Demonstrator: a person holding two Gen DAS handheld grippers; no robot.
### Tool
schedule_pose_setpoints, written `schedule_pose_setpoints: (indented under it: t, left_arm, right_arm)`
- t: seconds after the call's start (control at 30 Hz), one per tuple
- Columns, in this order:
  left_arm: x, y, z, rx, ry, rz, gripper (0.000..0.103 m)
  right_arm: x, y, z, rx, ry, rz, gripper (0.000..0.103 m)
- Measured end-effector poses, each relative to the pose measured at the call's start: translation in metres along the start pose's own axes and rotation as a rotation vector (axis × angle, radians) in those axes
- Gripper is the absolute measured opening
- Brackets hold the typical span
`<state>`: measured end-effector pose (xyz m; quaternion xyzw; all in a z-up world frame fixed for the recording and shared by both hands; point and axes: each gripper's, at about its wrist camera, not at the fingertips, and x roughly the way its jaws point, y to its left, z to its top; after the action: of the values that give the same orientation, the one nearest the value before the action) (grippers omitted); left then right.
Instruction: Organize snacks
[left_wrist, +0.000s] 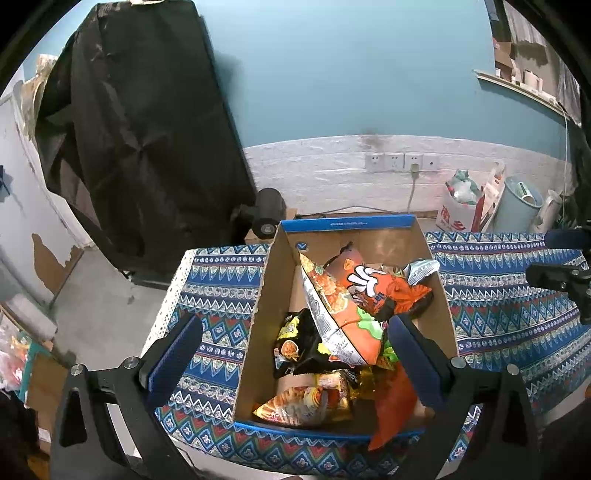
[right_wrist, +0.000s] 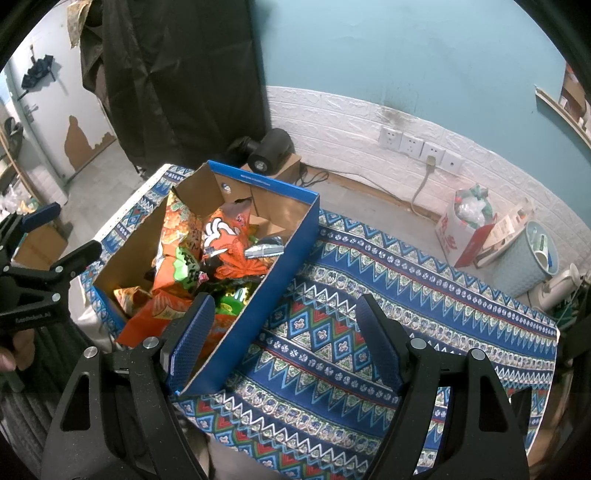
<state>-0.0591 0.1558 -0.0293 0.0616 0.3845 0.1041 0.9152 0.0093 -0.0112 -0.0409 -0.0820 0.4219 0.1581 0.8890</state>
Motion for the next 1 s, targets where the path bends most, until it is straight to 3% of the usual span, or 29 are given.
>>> schedule_pose_setpoints:
  t: [1.0]
  left_arm:
    - [0.0054, 0.0000, -0.0015, -0.023, 0.028, -0.021, 0.102]
  right_arm:
    - [0.0019, 0.0021, -0.0013, 0.001, 0.004, -0.001, 0.078]
